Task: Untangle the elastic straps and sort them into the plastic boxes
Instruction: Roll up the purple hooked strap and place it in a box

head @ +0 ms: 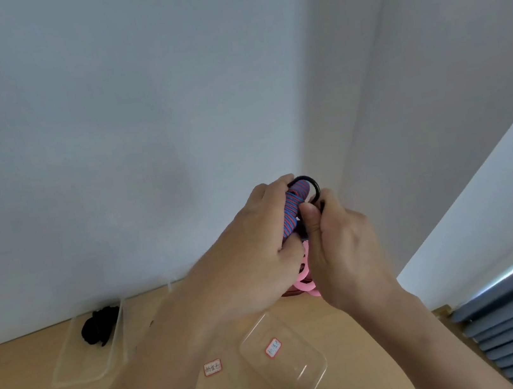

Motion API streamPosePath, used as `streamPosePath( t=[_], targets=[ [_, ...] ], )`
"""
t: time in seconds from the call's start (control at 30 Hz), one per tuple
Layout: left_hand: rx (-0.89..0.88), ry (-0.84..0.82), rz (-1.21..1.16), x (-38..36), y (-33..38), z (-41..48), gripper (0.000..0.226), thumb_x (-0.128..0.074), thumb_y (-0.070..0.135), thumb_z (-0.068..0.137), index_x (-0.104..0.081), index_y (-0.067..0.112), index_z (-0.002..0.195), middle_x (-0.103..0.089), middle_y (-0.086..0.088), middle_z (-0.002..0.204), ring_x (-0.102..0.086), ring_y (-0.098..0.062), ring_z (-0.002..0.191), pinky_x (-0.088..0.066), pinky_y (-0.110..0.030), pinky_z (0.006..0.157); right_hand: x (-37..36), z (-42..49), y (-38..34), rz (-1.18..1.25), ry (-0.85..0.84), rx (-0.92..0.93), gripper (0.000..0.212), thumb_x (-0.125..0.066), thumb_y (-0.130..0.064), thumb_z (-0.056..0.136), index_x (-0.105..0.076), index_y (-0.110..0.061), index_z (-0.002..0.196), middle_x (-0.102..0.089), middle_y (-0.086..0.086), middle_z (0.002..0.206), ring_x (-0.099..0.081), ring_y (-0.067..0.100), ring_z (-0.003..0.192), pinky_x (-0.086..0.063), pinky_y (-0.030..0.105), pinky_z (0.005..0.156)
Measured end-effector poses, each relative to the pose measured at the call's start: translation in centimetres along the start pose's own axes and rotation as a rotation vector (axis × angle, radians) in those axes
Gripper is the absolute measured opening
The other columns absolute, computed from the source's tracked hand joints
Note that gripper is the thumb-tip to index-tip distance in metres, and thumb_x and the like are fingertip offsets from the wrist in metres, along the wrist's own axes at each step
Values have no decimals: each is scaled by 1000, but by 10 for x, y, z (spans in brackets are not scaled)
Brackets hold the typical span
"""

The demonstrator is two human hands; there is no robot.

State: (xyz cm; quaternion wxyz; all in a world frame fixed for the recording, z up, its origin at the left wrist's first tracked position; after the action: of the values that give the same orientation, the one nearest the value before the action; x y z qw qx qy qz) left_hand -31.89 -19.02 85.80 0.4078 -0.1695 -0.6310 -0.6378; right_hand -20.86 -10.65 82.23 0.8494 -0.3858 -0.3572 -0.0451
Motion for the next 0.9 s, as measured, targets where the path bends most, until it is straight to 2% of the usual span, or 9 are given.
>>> streamPosePath(
  t=[0.07,0.17,0.33,0.43,0.53,0.63,0.7,0.77,0.9],
  targets=[
    [29,-125,-174,12,-4,-1,65,-66,14,93,-40,29,151,-59,15,131,-62,-5,113,-47,-20,90,4,-1,-2,22,-77,-15,32,-17,-47,97,-34,-25,82,-46,-9,61,-45,18,51,-38,42,50],
    [72,-152,-472,25,-16,0,72,-81,6,74,-57,28,139,-71,8,123,-72,-16,110,-58,-44,98,9,-5,-5,104,-156,-5,37,-17,-45,103,-41,-23,86,-55,-8,67,-53,18,59,-42,44,57],
    [110,-84,-769,10,-23,-1,74,-75,-7,67,-63,21,134,-76,-1,112,-71,-17,98,-58,-32,83,16,-3,-13,169,-268,-21,39,-24,-41,105,-49,-13,96,-61,-1,76,-56,22,67,-47,49,65],
    [97,-4,-597,8,-21,0,72,-77,0,62,-66,26,129,-74,-1,106,-72,-24,93,-61,-41,82,22,0,-15,142,-342,-25,28,-32,-33,103,-50,-13,96,-61,0,80,-56,23,71,-46,49,66],
    [51,50,-281,10,-14,1,60,-78,14,59,-67,36,113,-62,4,104,-66,-25,84,-55,-46,79,27,5,-13,50,-362,-22,23,-35,-28,103,-42,-23,82,-51,-9,71,-47,12,63,-37,36,59],
    [33,65,-175,13,-11,2,53,-75,22,56,-69,29,108,-58,10,105,-66,-12,98,-53,-36,84,26,11,-14,-113,-444,21,28,-47,-14,97,-33,-26,77,-42,-13,70,-41,9,59,-28,29,55],
    [37,77,-137,18,-10,3,71,-75,23,54,-67,30,124,-57,14,111,-64,-3,105,-52,-21,88,22,13,-16,-203,-476,38,22,-49,-9,92,-35,-22,82,-39,-14,72,-38,8,58,-24,25,52],
    [28,100,-110,21,-10,3,87,-80,18,54,-61,26,138,-57,16,114,-62,1,102,-48,-11,85,19,13,-19,-206,-452,18,23,-46,-4,90,-32,-21,83,-38,-13,71,-34,7,56,-25,25,49],
    [-20,159,-95,21,-5,-2,85,-85,5,56,-62,23,135,-60,15,111,-58,13,91,-40,-4,77,13,12,-27,-202,-431,-13,27,-48,-2,88,-29,-21,84,-38,-10,69,-32,9,53,-25,26,46]
  ],
)
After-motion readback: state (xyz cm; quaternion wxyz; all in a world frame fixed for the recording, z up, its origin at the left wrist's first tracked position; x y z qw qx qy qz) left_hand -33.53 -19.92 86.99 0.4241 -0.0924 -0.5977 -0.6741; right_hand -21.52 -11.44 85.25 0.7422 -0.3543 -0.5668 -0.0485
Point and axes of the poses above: each hand's wrist, its own z-axis towards the middle knuckle, its own x-axis out of the back of the hand, y = z × x, the point moved 1 cm from there along z, towards the middle knuckle
